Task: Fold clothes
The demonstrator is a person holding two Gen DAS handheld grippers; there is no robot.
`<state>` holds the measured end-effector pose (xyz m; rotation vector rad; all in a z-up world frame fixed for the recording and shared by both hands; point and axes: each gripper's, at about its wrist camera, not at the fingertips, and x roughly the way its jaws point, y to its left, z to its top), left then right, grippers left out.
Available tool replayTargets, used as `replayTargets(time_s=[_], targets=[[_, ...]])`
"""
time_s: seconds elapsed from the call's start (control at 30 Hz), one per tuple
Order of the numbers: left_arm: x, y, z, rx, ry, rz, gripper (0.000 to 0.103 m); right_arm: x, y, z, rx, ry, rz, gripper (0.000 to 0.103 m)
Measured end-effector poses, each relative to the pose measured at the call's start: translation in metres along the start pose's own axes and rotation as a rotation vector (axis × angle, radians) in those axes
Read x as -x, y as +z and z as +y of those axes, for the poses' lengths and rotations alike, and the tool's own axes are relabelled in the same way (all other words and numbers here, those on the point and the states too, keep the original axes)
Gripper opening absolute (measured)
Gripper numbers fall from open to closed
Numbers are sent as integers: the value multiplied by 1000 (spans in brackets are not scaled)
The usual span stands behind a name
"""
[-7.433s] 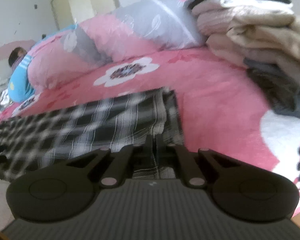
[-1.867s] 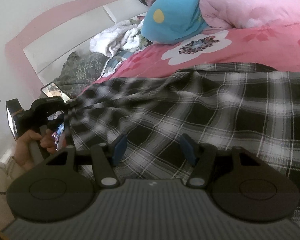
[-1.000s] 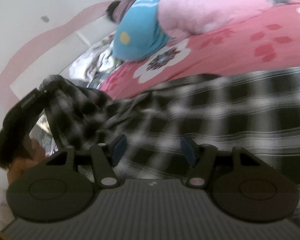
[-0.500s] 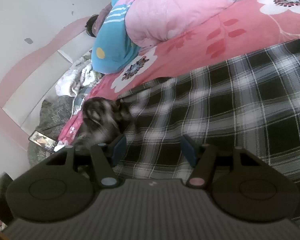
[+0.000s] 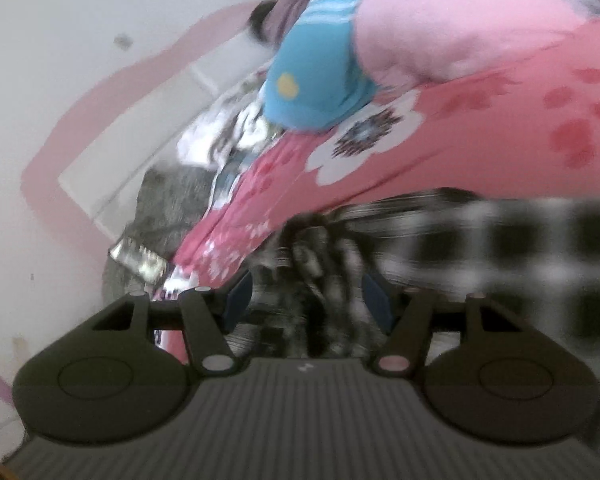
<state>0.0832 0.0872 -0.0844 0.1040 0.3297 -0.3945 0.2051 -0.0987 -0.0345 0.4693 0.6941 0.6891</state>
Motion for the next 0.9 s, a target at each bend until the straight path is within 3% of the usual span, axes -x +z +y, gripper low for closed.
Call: replayTargets(time_s=[0.1,0.23,0.37,0.47,0.67,0.9], targets=[[-1,-5,-8,-66,11,3,52,-27,5,11,58,22,53,61],[-1,-6,-12,-110,15,3,54,-53,0,-6,25,-69,125,60],[-1,-6,-10,-111,11,4,55,-29,3,-26,-108,19,72,61],[-1,-5,-10,-108,13,-4,55,-10,7,-41,-201,64,30,71],[3,-2,-9,-100,6,-31,55,-25,1,-72,-364,45,145,73],[7,1,-3,-88,9,-47,55,-30,-1,-64,-368,57,188,73]])
